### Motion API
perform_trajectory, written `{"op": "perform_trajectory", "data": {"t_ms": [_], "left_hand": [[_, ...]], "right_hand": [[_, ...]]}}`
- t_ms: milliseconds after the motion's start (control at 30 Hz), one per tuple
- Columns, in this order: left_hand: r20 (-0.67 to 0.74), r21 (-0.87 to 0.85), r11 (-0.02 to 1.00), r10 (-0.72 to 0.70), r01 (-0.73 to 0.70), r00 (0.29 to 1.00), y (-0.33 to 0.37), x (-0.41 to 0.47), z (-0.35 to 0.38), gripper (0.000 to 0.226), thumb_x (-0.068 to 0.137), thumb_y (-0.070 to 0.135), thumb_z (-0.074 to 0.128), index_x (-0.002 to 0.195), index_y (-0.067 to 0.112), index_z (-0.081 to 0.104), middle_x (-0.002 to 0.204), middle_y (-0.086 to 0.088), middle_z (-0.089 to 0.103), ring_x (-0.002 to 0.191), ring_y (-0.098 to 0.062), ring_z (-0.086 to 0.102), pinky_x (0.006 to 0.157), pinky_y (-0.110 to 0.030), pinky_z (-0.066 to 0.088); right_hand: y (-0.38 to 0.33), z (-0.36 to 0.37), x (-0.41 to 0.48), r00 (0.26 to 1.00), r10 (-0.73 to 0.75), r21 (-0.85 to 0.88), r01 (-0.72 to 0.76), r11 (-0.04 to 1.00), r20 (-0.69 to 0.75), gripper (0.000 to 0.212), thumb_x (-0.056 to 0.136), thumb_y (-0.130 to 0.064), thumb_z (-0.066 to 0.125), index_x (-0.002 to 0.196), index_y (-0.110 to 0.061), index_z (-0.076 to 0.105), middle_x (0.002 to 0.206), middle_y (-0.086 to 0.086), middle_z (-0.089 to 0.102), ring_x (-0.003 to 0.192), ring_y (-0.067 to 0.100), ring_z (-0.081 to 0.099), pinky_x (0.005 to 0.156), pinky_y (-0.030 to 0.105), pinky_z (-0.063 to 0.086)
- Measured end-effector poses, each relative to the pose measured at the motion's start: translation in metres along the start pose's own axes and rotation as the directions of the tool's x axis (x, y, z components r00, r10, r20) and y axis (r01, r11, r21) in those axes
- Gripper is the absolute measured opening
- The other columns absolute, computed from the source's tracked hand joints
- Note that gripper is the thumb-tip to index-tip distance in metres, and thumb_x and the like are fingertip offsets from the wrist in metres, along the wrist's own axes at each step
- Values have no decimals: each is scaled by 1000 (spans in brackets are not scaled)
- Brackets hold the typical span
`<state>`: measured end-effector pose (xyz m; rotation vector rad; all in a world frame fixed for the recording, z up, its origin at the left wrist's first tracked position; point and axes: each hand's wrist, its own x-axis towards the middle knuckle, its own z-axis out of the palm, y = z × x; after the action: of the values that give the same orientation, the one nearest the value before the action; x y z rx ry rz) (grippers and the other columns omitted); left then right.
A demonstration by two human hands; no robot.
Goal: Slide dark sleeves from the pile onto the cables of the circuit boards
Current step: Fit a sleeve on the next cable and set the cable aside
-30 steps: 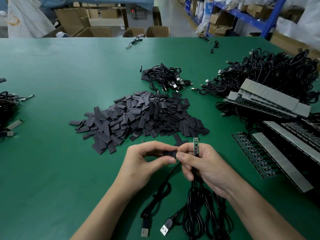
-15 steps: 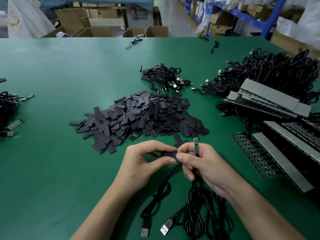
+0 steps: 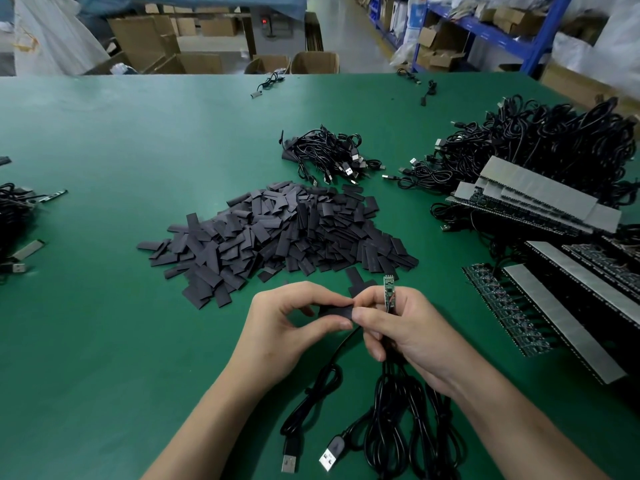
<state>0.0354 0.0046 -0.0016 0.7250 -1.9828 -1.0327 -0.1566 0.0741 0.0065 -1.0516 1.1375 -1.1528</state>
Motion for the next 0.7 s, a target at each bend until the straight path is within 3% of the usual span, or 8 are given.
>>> {"op": "perform_trajectory", "data": {"t_ms": [167,400,567,700], "left_hand": [[0,138,987,88,-88,996,2,1,-2,22,82,38,83,100,26,80,96,16,76,91,-9,72,77,-24,52],[13,171,980,101,-102,995,6,2,-8,22,82,31,84,101,21,80,98,14,75,94,-7,70,80,-12,46],[49,188,975,110,-118,993,9,1,-8,19,84,28,84,102,21,79,96,13,74,92,-11,70,78,-25,52],[60,185,974,119,-128,991,10,0,-7,17,85,29,82,101,22,79,95,13,73,91,-11,70,78,-25,52]], "right_hand": [[0,2,0,1000,-10,-52,9,999,-17,13,85,-23,68,77,-31,74,51,-3,54,42,11,50,64,10,46],[0,2,1,999,3,-27,-5,1000,-50,15,82,-20,67,74,-32,71,49,-2,52,41,13,46,57,14,44],[0,2,0,1000,-1,-11,1,1000,-22,13,82,-17,65,73,-27,67,51,-1,49,40,14,46,53,18,42],[-1,1,0,1000,-1,-18,1,1000,1,15,82,-13,63,73,-26,64,52,-1,47,40,15,46,55,20,43]]}}
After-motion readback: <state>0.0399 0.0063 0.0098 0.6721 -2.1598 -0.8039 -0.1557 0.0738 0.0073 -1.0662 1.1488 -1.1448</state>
